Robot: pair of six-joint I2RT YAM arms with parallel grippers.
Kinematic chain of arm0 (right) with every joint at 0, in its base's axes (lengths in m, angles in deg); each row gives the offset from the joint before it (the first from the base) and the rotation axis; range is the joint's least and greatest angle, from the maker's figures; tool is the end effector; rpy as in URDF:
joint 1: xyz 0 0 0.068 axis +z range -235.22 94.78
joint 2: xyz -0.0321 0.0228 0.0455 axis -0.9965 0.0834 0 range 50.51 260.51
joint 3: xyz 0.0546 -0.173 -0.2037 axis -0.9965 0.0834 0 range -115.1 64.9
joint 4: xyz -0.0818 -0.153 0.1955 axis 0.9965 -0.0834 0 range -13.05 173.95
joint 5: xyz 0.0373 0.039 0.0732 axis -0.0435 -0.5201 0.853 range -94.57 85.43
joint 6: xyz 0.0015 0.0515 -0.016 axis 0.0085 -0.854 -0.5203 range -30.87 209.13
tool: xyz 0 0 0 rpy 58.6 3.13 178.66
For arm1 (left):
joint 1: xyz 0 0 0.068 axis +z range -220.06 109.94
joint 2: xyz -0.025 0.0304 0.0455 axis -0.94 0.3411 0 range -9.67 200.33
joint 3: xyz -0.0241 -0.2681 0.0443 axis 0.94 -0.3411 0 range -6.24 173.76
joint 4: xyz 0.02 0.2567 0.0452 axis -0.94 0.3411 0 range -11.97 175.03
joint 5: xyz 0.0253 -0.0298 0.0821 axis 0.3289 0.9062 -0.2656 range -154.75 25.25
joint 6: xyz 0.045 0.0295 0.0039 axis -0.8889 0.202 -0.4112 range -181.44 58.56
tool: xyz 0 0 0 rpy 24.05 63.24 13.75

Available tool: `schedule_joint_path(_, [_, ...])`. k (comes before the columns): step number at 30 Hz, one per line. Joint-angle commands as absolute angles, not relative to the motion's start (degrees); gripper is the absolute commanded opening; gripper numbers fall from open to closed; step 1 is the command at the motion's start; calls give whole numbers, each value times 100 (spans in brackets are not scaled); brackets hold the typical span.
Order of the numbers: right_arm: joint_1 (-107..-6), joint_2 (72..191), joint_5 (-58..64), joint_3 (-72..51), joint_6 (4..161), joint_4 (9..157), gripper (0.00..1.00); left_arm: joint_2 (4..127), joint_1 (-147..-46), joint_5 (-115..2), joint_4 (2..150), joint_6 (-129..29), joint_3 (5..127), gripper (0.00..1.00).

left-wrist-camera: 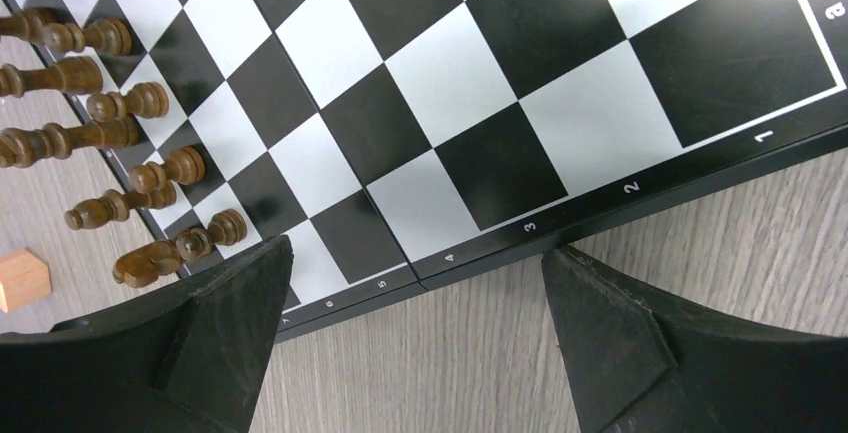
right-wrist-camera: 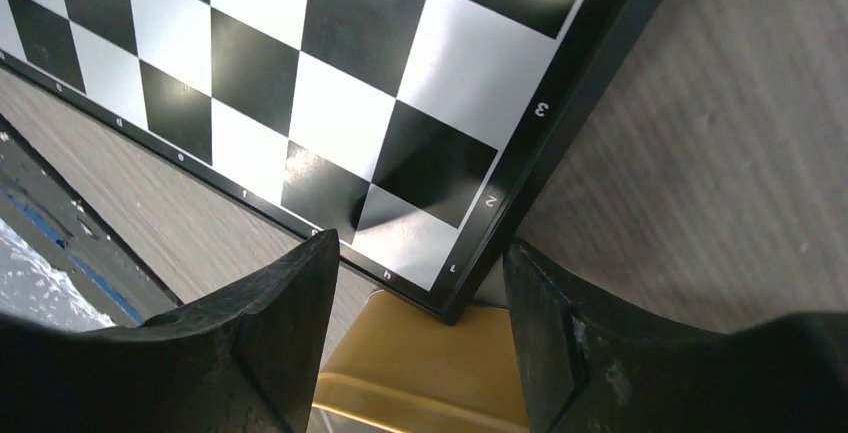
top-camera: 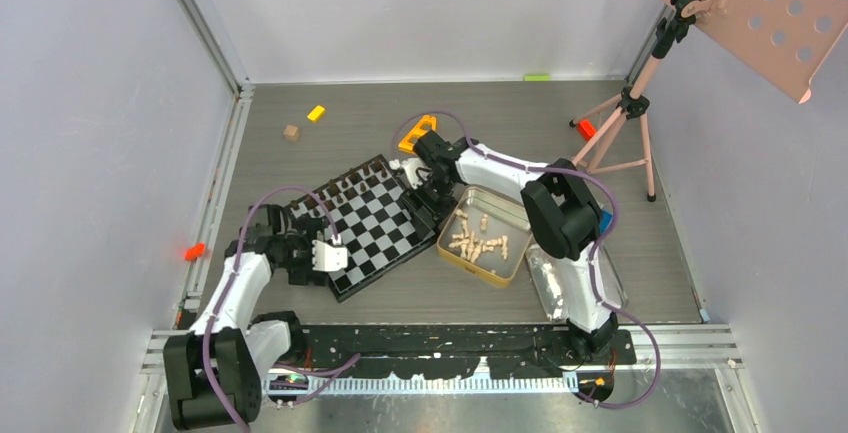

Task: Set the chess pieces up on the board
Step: Adjust the chessboard at the center of the board.

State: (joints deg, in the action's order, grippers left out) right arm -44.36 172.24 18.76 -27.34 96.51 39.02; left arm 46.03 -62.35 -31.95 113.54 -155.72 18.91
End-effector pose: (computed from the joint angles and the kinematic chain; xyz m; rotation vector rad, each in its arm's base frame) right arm 0.3163 0.2920 0.1668 -1.2687 2.6317 0.6924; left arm 0.1561 0.0015 0.1637 1.7858 1.6738 -0.0503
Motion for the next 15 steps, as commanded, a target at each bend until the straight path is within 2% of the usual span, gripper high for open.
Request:
schedule_joint_path(1, [-4359,16537,2220,-2390,9666,3645,67,4805,-6754,-3330,10892,-14998,2232,100])
schedule_joint_path(15, [-4158,16075,2344,-1605,9915,3820,70,4914,-7505,-4157,9744,-13297,2242,100])
